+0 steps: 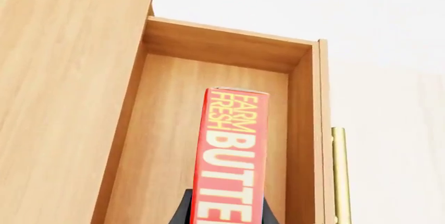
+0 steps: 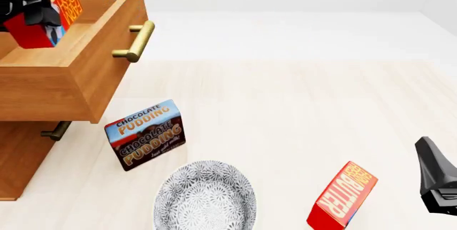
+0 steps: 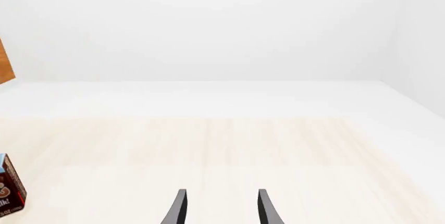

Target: Put the butter at the front in the top drawer of the cabinet and close it.

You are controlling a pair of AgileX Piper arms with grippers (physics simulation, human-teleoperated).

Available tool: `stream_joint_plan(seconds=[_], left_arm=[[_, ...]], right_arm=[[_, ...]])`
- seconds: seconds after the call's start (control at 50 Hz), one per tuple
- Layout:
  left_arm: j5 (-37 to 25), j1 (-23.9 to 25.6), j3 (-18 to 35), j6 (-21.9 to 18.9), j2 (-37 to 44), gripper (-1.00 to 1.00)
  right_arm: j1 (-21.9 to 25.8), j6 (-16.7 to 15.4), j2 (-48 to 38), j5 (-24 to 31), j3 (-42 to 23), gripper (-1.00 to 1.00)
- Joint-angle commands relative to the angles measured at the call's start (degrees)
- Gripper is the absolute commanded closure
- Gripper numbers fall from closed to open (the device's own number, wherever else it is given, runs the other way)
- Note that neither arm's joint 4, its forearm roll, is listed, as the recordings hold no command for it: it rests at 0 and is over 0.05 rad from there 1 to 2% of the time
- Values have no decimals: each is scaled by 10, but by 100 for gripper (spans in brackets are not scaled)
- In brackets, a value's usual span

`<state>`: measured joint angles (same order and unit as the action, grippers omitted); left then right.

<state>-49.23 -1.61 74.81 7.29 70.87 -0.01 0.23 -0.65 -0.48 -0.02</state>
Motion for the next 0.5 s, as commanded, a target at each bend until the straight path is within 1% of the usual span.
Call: stream_joint_plan(seconds=[0.02,0.5], left_arm=[[20,0,-3,-8,8,100],[50,-6,-35,1,17,100]], right_arm=[[0,-1,1,1,0,-100],[0,-1,1,1,0,-100]])
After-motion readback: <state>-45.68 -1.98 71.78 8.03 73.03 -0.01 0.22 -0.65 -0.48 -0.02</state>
